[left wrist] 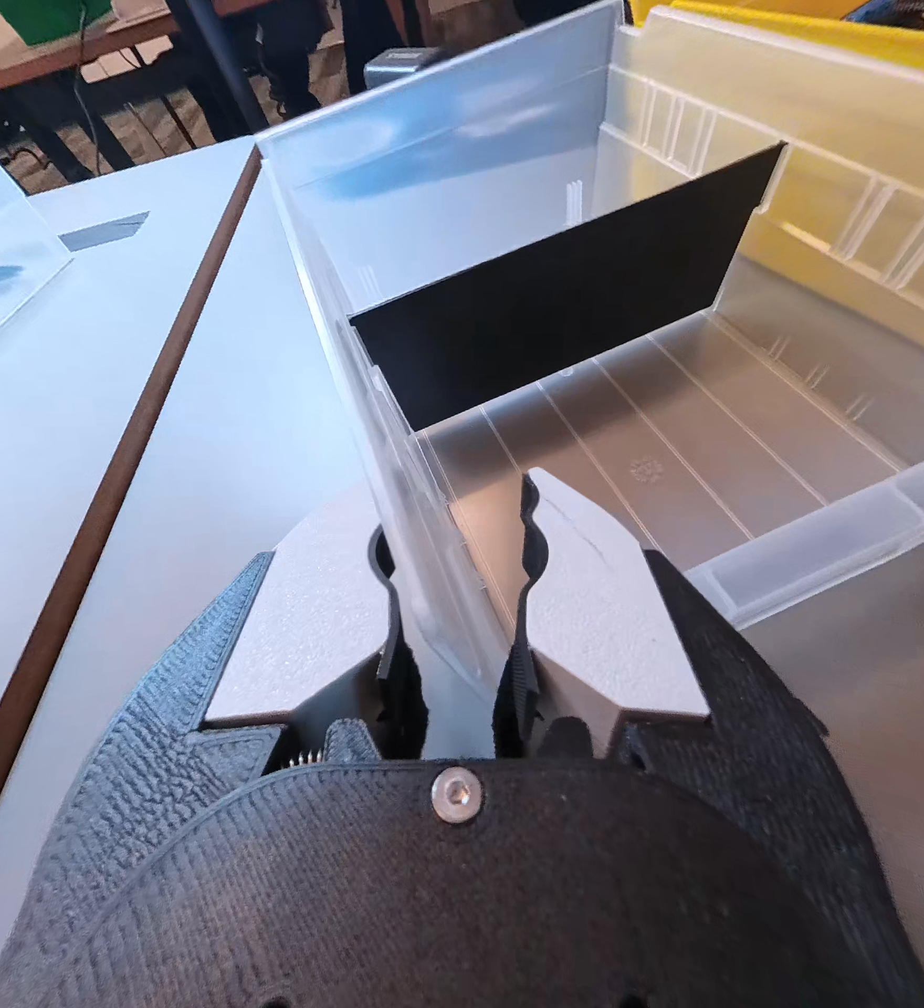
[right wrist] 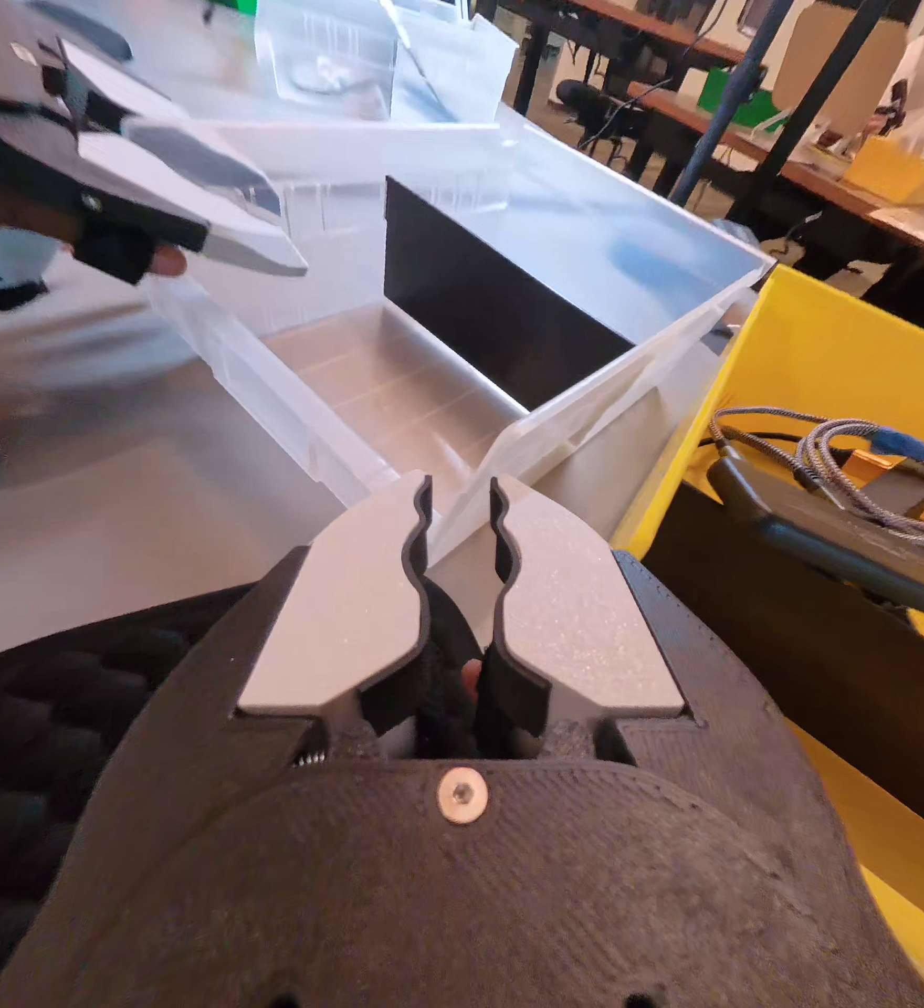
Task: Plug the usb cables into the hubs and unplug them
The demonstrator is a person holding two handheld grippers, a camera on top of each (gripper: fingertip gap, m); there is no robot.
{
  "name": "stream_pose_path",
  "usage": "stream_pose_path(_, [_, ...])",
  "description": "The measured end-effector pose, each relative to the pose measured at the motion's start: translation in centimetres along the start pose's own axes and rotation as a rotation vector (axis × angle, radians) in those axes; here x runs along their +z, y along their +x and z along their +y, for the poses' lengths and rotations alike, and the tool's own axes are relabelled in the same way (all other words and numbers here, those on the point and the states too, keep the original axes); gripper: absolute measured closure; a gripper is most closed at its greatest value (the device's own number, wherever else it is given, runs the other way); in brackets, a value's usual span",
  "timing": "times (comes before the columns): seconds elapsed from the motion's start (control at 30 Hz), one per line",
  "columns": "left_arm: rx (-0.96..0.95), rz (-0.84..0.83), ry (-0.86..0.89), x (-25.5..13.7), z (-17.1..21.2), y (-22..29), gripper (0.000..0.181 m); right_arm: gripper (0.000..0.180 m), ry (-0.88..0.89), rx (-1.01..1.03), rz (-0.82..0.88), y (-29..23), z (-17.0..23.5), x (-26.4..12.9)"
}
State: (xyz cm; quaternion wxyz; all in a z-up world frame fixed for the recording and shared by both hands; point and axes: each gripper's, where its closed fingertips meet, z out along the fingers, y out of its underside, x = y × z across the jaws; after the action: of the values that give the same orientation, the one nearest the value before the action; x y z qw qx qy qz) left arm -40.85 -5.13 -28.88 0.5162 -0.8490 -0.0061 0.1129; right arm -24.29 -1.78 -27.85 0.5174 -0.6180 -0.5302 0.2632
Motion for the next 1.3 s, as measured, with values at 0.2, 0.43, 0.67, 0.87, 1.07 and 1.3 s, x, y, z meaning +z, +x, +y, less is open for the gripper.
stream_pose_path(0.2, [-0.068,-0.054,-0.012,-0.1,-0.1,-0.9,0.157,0.164,-0.056,-0.068,0.016,-0.2,1.1,0.4])
stream_pose_path(0.43, [-0.022,-0.135,0.054,-1.1,-1.3,-2.0,0.171,0.166,-0.011,-0.281,0.07,-0.9,0.3,0.0])
stream_pose_path(0.67, [0.006,-0.233,0.16,-4.0,-3.8,-3.1,0.174,0.164,0.131,-0.35,0.096,-1.6,-2.5,-1.3])
stream_pose_path(0.87, [0.002,-0.275,0.418,-7.4,-9.0,-1.9,0.174,0.165,0.247,-0.438,0.239,0.1,-5.9,-4.8])
stream_pose_path(1.07, [-0.027,-0.178,0.792,-9.7,-15.6,5.7,0.174,0.167,0.294,-0.491,0.485,5.0,-6.9,-13.5])
stream_pose_path(1.3, [0.085,0.113,0.842,-8.5,-23.0,19.9,0.174,0.166,0.193,-0.454,0.727,10.5,-3.0,-25.6])
